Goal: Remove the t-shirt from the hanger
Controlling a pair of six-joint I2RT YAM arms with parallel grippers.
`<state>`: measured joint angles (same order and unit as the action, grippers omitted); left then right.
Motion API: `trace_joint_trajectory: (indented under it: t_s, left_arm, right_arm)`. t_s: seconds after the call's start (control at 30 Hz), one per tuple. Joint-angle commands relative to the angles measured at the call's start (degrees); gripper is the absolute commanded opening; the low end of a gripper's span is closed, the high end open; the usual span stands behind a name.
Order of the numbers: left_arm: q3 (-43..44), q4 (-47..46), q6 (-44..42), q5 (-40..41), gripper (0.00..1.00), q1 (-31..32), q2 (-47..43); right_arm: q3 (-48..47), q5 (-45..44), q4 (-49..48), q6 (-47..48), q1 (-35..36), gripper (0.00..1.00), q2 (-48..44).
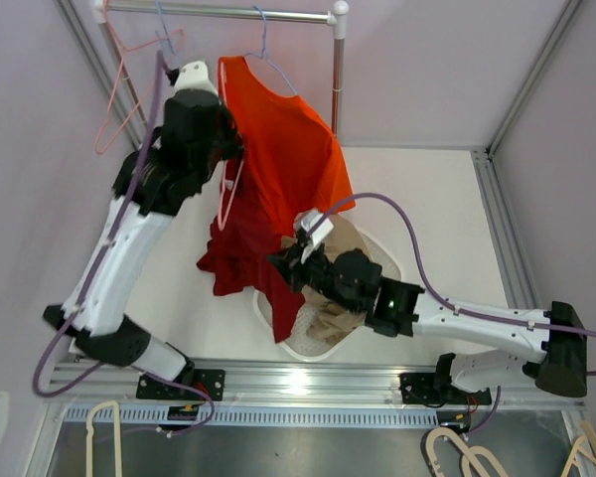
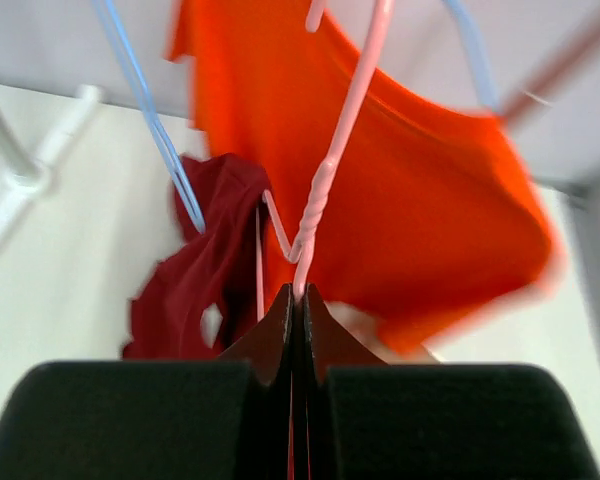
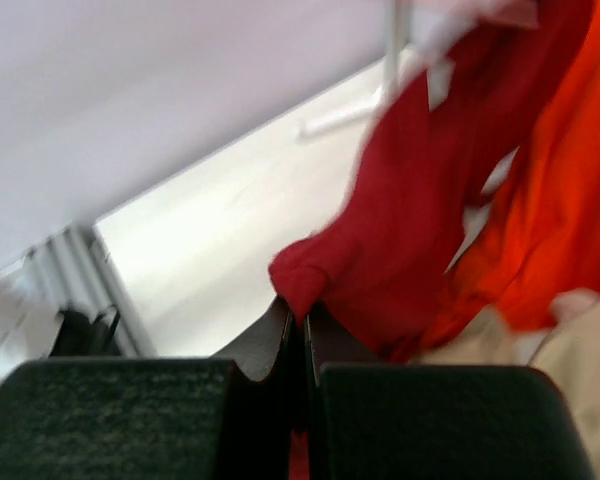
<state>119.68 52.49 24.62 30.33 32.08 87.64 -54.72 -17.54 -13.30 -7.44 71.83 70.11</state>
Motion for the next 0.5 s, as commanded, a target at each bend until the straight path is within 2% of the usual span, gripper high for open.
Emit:
trace_joint_trajectory:
  t_s: [0.0, 0.13, 0.23, 0.37, 0.47]
  left_arm:
    - [-2.5, 3.14, 3.76, -7.19, 0.01, 2.9, -12.72]
    - [-4.1, 7.44, 4.21, -8.18, 0.01, 3.96, -19.51]
    - [-6.55, 6.32, 2.11, -3.64, 0.01, 3.96, -23.28]
    - [-7.0, 5.08, 0.78, -1.41, 0.01, 2.21, -20.94]
    - [-8.93, 1.84, 0.6, -0.1, 0.01, 1.15, -18.56]
  right_arm:
    - [-8.19, 4.61, -2.17, 3.66, -5.64, 0.0, 1.96]
    - [-13.74, 7.78, -1.73, 5.16, -9.69, 0.0, 5.21]
    - [-16.47, 9.01, -1.38, 5.6, -10.84, 0.0, 6.62]
    - [-21.73, 10.07, 0.63, 7.0, -10.84, 0.0, 6.53]
    - [-29.37, 10.86, 2.04, 10.68, -10.57, 0.0, 6.97]
